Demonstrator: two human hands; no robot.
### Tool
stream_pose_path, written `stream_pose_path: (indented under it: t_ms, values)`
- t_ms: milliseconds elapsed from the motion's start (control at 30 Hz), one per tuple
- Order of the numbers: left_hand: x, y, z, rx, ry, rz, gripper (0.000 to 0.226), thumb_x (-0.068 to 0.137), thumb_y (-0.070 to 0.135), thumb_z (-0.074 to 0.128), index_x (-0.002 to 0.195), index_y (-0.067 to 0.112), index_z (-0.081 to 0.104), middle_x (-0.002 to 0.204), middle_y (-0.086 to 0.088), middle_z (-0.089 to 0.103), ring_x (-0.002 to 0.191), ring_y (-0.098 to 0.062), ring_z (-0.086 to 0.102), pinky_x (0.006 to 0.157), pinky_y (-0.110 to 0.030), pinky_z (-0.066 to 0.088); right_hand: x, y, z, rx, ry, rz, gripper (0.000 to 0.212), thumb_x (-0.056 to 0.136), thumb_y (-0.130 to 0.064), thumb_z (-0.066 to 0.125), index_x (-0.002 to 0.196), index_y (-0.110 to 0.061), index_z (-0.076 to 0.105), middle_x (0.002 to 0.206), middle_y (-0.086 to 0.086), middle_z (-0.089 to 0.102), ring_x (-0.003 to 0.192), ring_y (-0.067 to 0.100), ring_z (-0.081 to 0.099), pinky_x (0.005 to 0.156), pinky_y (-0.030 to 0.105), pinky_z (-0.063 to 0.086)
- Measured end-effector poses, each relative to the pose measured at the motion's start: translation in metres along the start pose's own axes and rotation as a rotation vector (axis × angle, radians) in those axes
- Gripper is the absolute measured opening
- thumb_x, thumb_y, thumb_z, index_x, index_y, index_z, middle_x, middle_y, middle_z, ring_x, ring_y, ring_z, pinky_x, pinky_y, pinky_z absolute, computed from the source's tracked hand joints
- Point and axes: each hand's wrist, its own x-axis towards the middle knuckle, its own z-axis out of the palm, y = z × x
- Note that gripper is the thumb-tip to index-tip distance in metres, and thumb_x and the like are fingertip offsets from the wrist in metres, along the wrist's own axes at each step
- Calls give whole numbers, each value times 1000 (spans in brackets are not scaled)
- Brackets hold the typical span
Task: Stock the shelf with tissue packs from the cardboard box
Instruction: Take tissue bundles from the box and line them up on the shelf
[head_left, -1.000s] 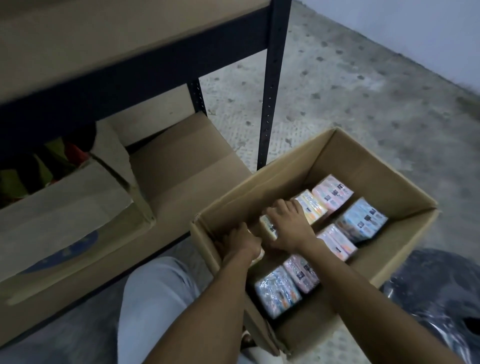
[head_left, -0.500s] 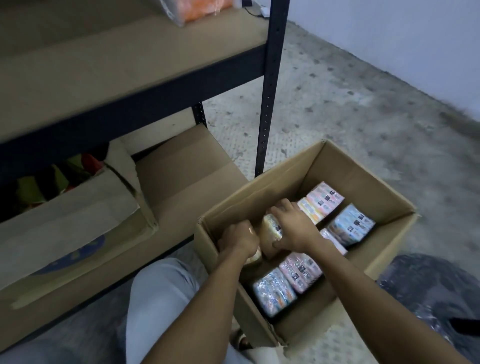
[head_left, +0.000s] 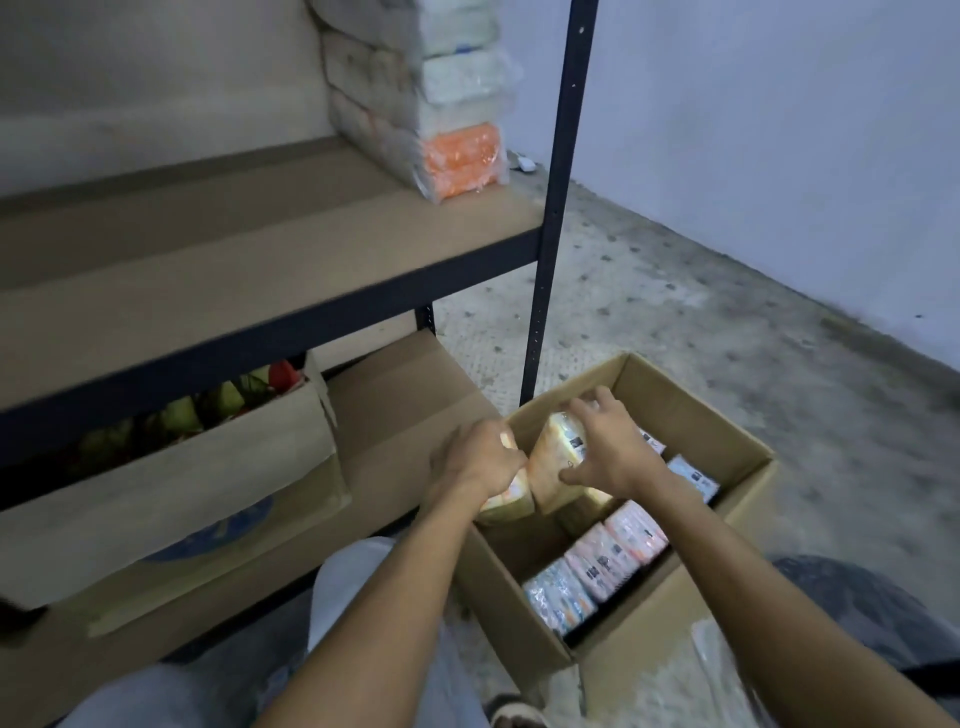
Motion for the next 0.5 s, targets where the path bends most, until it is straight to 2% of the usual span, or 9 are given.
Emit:
stream_pose_path:
  t_ms: [133, 200, 267, 367, 500]
  values:
    - [-24, 7, -40, -76, 68, 59, 25, 71, 38, 63, 95, 32, 68, 91, 4, 66, 88, -24, 62, 78, -36, 54, -11, -26, -39, 3, 126, -12, 81, 48, -34, 79, 123, -25, 49, 121, 8, 38, 110, 30, 44, 86, 44, 49]
    - [-37, 11, -60, -94, 108, 100, 21, 72, 37, 63, 91, 29, 67, 86, 6, 65, 81, -22, 61, 69, -33, 52, -20, -41, -59, 9, 200, -14, 77, 49, -31, 78, 121, -27, 49, 124, 6, 37, 108, 29, 45, 84, 45, 50]
    - [-50, 15, -81, -74, 154, 137, 24, 75, 41, 63, 96, 30, 66, 86, 7, 64, 76, -21, 61, 61, -28, 46, -29, -57, -77, 4, 284, -23, 76, 51, -28, 78, 120, -27, 48, 124, 4, 36, 106, 28, 47, 82, 44, 51]
    - [-69, 17, -111, -33, 232, 192, 36, 73, 49, 61, 107, 38, 63, 86, 9, 69, 73, -21, 66, 71, -32, 52, -41, -78, -100, 16, 392, -26, 75, 52, -25, 81, 121, -28, 49, 125, 3, 36, 110, 25, 45, 86, 41, 50]
    - [-93, 18, -153, -38, 342, 239, 27, 73, 50, 63, 99, 44, 66, 67, 12, 67, 66, -13, 64, 63, -28, 47, -53, -101, -129, 57, 509, -62, 77, 52, -25, 81, 122, -27, 50, 127, 4, 37, 116, 26, 42, 90, 38, 48]
